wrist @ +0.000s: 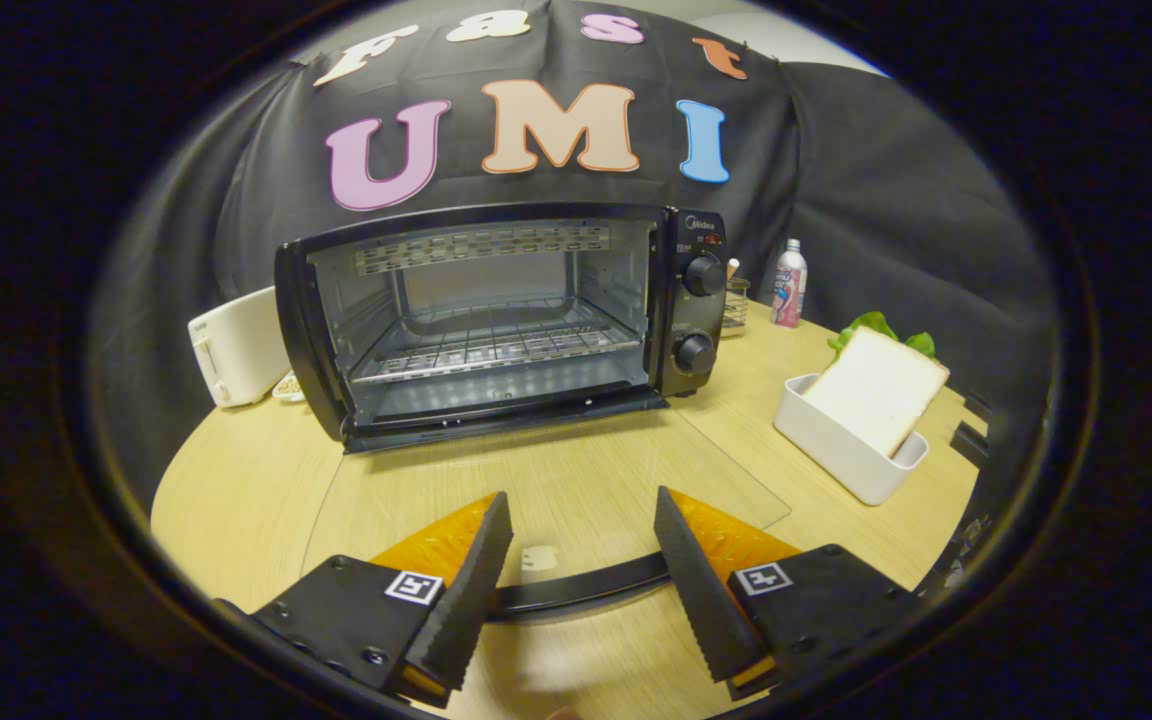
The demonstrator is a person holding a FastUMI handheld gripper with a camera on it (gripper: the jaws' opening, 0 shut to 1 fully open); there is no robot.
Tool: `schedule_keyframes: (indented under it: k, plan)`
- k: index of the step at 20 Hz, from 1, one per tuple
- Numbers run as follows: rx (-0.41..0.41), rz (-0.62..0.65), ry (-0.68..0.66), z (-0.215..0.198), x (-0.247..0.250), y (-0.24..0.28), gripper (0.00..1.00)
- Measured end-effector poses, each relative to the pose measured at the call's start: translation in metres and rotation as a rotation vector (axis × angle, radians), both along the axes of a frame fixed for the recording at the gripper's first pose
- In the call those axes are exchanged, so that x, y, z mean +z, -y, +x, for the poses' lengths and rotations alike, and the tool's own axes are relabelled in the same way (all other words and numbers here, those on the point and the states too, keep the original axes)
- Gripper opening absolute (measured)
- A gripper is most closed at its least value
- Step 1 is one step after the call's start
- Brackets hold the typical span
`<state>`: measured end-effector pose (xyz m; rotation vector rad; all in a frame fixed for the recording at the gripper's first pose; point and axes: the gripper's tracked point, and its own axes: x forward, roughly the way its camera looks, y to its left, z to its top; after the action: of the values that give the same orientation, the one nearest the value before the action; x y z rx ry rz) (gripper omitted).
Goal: Open the toaster oven, put the food inside, and close the toaster oven door.
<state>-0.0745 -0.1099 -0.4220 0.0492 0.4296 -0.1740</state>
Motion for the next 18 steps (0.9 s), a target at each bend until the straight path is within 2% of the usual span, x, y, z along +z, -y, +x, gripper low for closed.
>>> schedule_keyframes:
  k: [4,7,13,18]
  plan:
    - [0.048,0.012,-0.015,0.003,0.008,0.002,0.90]
    - [0.068,0.066,0.066,0.005,0.035,0.014,0.89]
    - [-0.044,0.077,0.206,-0.001,0.086,0.108,0.89]
    - [-0.157,0.010,0.227,-0.012,0.091,0.201,0.89]
